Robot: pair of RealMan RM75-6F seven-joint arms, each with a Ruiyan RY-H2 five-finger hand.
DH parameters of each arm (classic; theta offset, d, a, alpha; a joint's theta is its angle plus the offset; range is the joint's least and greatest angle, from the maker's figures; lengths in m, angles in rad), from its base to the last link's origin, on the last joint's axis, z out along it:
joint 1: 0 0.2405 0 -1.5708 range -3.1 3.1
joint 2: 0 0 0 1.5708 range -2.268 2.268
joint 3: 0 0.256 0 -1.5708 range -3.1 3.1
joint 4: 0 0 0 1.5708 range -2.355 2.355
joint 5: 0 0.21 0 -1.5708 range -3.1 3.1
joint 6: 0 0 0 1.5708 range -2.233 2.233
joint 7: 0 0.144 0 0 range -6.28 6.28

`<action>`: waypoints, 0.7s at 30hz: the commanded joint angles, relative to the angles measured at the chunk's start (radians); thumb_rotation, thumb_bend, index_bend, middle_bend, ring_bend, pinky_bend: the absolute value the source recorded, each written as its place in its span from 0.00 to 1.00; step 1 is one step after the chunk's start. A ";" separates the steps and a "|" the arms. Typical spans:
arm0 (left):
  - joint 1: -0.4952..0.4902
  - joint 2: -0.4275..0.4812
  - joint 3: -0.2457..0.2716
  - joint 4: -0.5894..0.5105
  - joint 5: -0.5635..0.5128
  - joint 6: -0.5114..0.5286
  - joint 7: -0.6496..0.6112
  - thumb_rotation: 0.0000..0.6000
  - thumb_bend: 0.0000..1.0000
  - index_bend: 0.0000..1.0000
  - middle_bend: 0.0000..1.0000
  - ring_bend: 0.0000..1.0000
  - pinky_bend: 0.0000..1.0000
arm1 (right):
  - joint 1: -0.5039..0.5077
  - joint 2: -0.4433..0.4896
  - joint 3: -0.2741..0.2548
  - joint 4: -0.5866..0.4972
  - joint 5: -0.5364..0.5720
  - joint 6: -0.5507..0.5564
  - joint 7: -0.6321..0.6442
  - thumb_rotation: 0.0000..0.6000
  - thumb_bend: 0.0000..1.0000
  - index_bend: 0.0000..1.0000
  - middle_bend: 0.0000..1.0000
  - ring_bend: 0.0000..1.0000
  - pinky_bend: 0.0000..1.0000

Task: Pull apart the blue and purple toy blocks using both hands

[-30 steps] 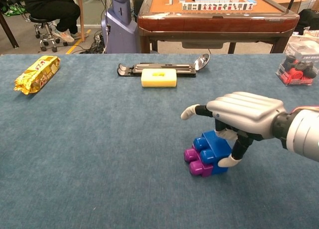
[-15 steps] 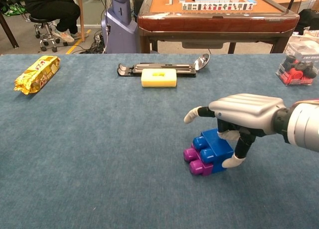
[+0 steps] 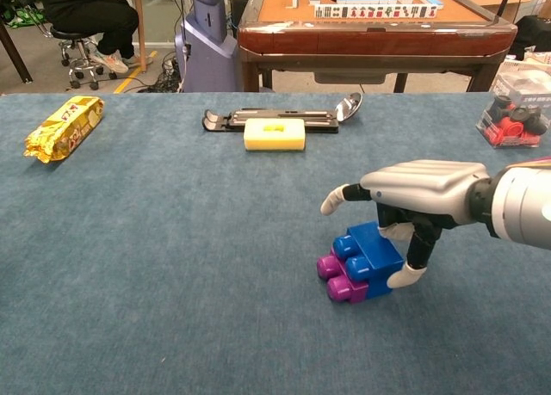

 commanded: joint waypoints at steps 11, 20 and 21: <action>0.003 -0.001 0.002 0.000 0.000 0.003 -0.001 1.00 0.02 0.26 0.49 0.46 0.74 | 0.043 0.000 -0.020 -0.009 0.062 0.012 -0.017 1.00 0.01 0.21 1.00 0.97 0.98; 0.004 0.000 0.003 0.001 0.001 0.003 -0.002 1.00 0.02 0.26 0.49 0.46 0.74 | 0.067 0.002 -0.036 -0.013 0.090 0.016 -0.022 1.00 0.08 0.27 1.00 0.97 0.98; 0.004 0.000 0.002 0.001 0.001 0.003 -0.002 1.00 0.02 0.26 0.49 0.46 0.74 | 0.070 0.003 -0.038 -0.014 0.093 0.017 -0.023 1.00 0.08 0.27 1.00 0.97 0.98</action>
